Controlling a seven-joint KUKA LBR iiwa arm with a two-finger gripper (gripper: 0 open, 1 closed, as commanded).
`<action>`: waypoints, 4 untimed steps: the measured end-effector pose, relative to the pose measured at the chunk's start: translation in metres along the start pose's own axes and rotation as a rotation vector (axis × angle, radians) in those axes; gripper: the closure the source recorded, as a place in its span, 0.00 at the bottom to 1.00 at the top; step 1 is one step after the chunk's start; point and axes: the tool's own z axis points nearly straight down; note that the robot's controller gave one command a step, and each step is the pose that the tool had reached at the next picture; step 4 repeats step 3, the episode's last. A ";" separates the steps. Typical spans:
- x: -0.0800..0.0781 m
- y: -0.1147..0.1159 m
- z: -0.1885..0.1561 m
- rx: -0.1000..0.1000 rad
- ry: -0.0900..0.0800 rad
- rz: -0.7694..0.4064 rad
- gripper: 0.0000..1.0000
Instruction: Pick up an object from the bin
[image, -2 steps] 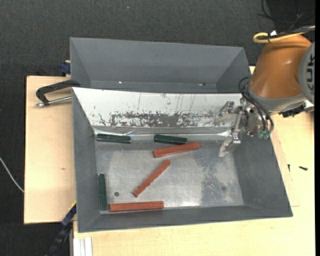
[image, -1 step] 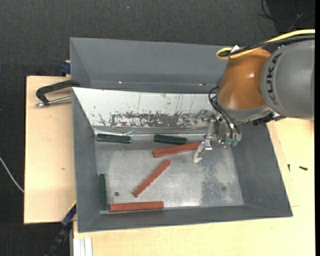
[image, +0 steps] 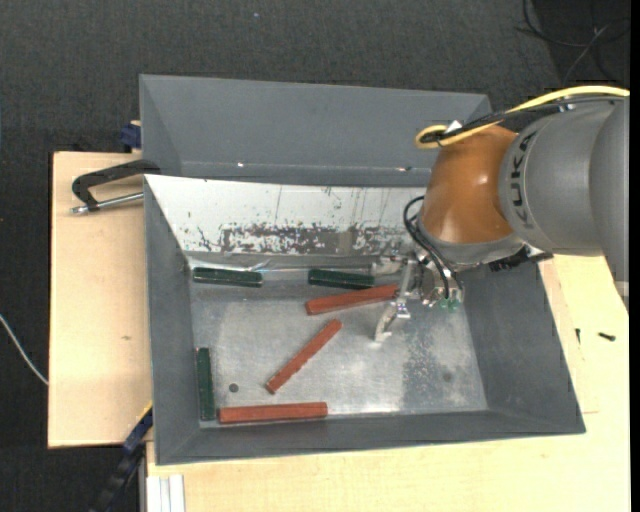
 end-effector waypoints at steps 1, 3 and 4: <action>-0.001 -0.007 -0.001 0.005 -0.003 0.014 1.00; -0.011 -0.042 -0.160 0.010 -0.011 -0.645 1.00; -0.011 -0.042 -0.160 0.010 -0.011 -0.645 1.00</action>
Offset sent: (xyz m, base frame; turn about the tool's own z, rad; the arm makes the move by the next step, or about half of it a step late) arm 0.0000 0.0000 0.0000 0.0000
